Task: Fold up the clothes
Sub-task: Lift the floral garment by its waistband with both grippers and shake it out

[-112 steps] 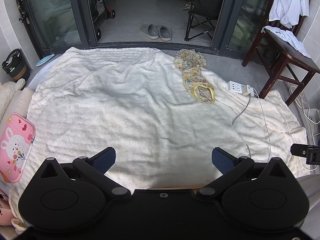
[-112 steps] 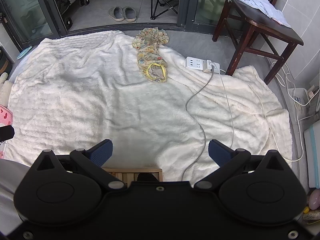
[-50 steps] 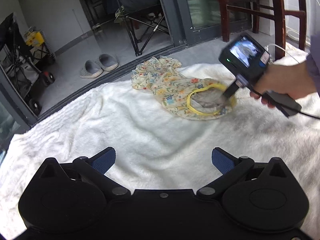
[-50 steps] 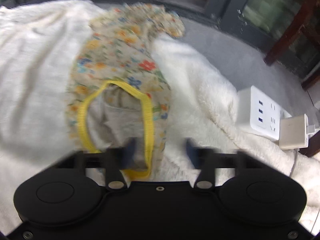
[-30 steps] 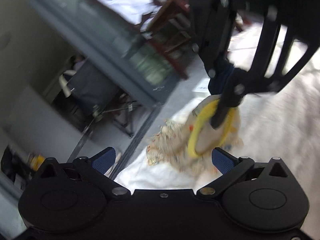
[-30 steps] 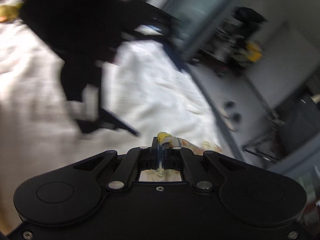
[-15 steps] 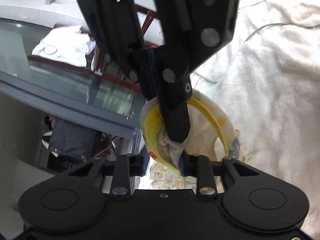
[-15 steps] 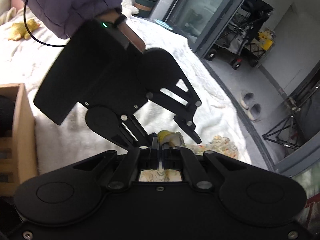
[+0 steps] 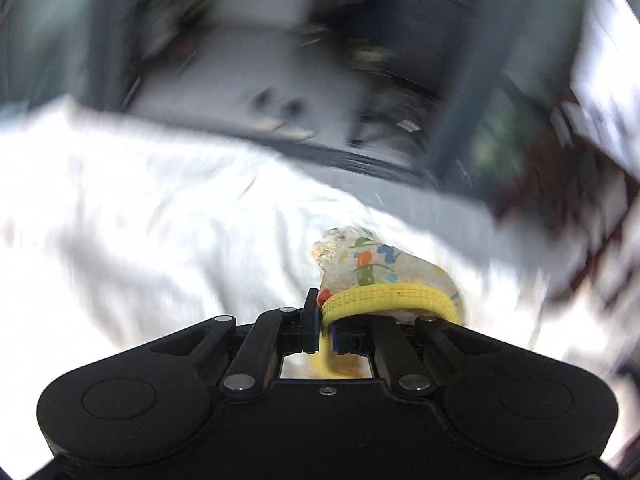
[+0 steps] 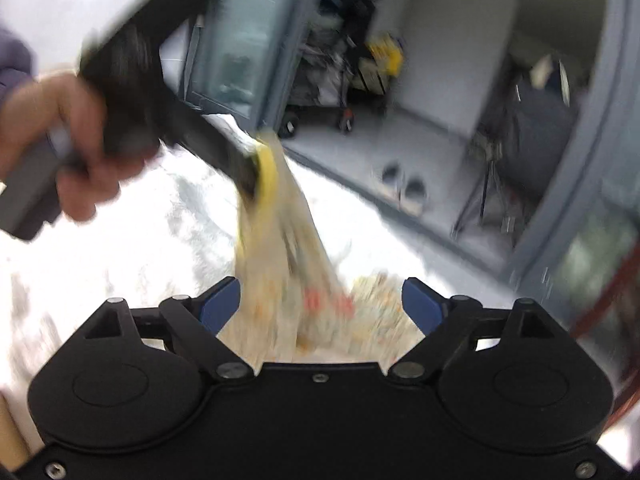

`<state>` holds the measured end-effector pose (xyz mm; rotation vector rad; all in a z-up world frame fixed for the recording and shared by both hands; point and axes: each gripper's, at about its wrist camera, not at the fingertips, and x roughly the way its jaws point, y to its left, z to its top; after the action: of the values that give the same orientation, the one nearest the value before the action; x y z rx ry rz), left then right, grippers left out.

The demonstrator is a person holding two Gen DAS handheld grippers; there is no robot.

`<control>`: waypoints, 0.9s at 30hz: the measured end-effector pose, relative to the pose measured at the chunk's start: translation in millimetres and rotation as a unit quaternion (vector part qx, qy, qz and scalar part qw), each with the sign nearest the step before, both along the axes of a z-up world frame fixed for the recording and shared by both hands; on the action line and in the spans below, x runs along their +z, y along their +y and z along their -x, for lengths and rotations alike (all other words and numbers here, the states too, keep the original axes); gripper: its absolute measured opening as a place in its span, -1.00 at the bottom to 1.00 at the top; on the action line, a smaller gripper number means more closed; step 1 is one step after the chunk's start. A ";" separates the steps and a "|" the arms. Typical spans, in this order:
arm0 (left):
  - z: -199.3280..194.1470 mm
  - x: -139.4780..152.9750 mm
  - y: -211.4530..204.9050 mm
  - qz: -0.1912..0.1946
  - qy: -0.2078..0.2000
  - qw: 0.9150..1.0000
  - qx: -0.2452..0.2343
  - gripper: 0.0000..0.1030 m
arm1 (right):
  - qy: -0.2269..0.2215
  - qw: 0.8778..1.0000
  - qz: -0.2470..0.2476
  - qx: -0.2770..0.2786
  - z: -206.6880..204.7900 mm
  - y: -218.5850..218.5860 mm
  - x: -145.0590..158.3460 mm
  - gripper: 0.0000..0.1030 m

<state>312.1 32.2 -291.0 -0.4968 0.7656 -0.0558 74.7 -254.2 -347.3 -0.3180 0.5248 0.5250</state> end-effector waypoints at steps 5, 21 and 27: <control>1.7 42.2 7.5 0.054 -0.002 0.998 0.022 -0.89 | -0.011 1.000 -0.008 0.024 9.1 32.9 -23.7 0.75; 11.1 120.0 -36.5 0.077 -0.069 0.993 -0.051 -0.86 | -0.148 0.986 0.073 0.033 9.5 -27.4 95.0 -0.89; 23.6 181.3 -71.2 0.013 -0.173 0.934 -0.312 0.48 | -0.157 0.954 0.227 0.114 3.4 -86.0 243.3 -0.88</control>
<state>288.5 -39.1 -109.8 -0.2394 0.5487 -0.7297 71.3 -340.3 -104.0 -0.8951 0.2940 0.5599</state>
